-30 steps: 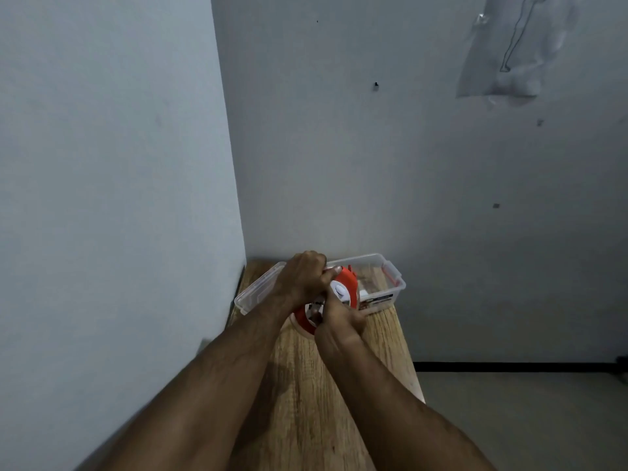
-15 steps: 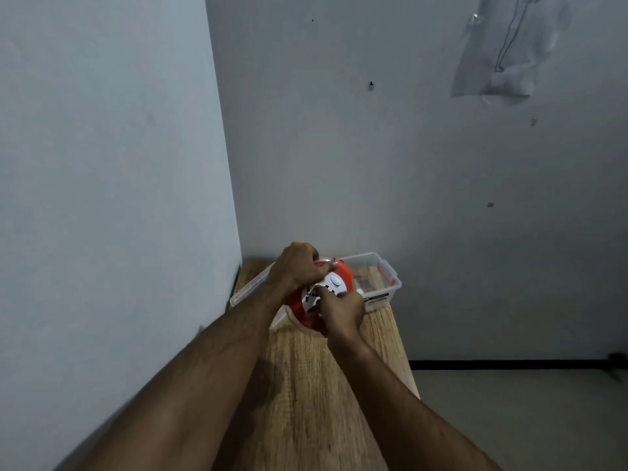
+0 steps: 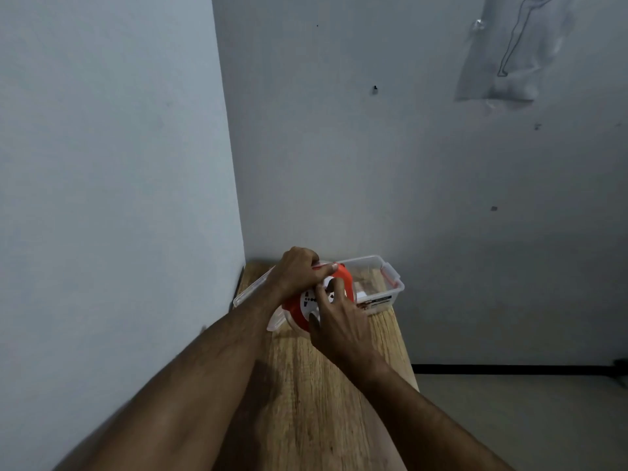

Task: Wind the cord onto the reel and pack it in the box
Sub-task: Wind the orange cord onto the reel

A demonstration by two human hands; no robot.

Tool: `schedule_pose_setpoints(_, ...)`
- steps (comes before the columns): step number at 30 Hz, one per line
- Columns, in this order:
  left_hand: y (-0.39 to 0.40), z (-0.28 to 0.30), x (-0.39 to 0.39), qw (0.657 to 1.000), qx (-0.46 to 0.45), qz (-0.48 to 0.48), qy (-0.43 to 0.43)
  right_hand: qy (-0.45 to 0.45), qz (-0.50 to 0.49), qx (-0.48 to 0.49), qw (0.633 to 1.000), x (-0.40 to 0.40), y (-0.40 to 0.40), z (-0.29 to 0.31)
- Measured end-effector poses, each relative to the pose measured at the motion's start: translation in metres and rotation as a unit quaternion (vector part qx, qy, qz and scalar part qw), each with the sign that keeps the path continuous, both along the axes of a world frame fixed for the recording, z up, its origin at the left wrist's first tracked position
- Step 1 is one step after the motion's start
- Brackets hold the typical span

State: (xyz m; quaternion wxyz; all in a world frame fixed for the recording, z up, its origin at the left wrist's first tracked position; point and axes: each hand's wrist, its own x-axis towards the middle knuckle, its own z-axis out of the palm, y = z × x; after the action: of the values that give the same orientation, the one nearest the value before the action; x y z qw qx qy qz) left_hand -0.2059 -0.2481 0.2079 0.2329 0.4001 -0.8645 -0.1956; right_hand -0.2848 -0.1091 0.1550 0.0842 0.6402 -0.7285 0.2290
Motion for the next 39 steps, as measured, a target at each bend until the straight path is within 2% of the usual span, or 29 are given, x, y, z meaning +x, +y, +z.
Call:
schedule_pose_setpoints(3, 0.003, 0.000, 0.001, 1.000, -0.005, -0.004, 0.007, 0.016, 0.017, -0.035, 0.999, -0.006, -0.002, 0.002)
schedule_pose_setpoints(7, 0.008, -0.002, -0.002, 0.999, -0.032, -0.004, 0.022, -0.014, 0.032, -0.053, 0.998, -0.016, -0.006, 0.003)
schedule_pose_setpoints(12, 0.010, -0.007, -0.003, 0.998, -0.061, -0.004, 0.030, -0.079, 0.027, -0.045, 0.996, -0.012, -0.003, 0.002)
schedule_pose_setpoints(18, 0.011, -0.011, 0.001, 0.997, -0.064, -0.003, 0.034, -0.133, 0.015, -0.042, 0.990, -0.006, -0.003, 0.000)
schedule_pose_setpoints(20, 0.011, -0.012, 0.001, 0.997, -0.058, -0.002, 0.043, -0.176, 0.000, -0.057, 0.983, -0.004, -0.005, 0.002)
schedule_pose_setpoints(25, 0.016, -0.012, -0.004, 0.995, -0.071, 0.029, 0.071, -0.298, -0.080, -0.102, 0.946, 0.005, -0.008, 0.010)
schedule_pose_setpoints(31, 0.013, -0.010, -0.010, 0.993, -0.086, 0.035, 0.080, -0.468, -0.182, -0.152, 0.851, 0.014, -0.019, 0.010)
schedule_pose_setpoints(39, 0.012, -0.011, -0.009, 0.993, -0.097, 0.031, 0.061, -0.574, -0.273, -0.130, 0.761, 0.020, -0.026, 0.014)
